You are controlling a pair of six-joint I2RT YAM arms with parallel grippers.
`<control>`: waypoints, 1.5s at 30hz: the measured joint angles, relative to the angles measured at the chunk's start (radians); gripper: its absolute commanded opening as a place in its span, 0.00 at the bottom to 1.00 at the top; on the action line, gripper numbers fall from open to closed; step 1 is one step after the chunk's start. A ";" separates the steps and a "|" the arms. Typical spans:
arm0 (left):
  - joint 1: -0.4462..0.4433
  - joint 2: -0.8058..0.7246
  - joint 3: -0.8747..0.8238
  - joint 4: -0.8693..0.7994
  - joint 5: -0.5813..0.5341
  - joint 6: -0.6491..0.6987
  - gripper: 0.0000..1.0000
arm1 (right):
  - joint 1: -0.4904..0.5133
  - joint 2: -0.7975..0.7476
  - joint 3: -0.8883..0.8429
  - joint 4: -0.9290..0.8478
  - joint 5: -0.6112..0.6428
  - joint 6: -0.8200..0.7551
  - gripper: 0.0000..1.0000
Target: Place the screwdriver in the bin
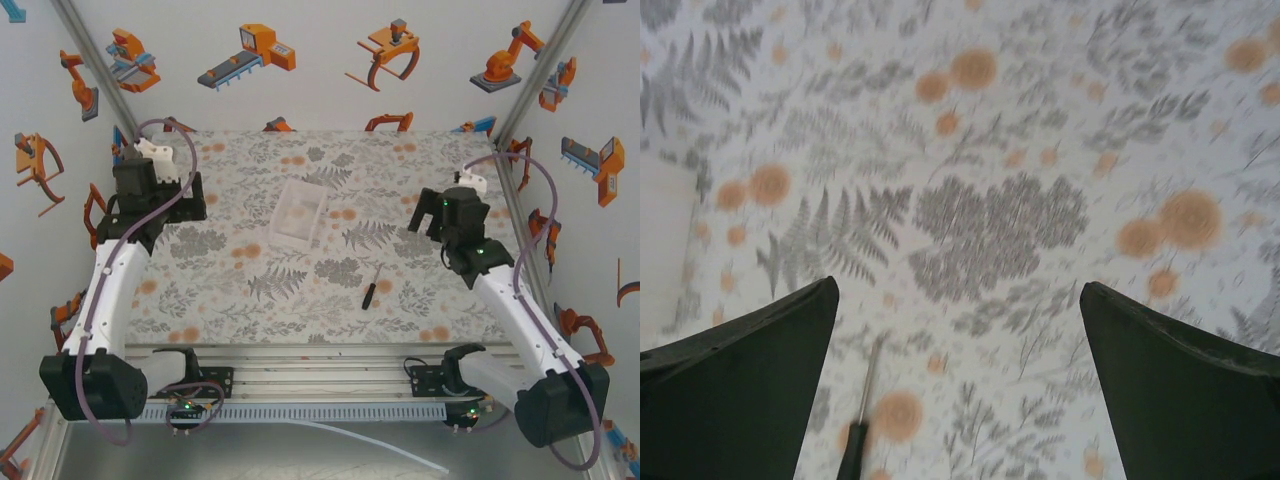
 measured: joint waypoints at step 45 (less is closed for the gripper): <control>-0.039 -0.160 -0.032 -0.325 0.158 0.057 0.97 | 0.536 0.409 -0.117 -0.063 -0.004 0.447 0.46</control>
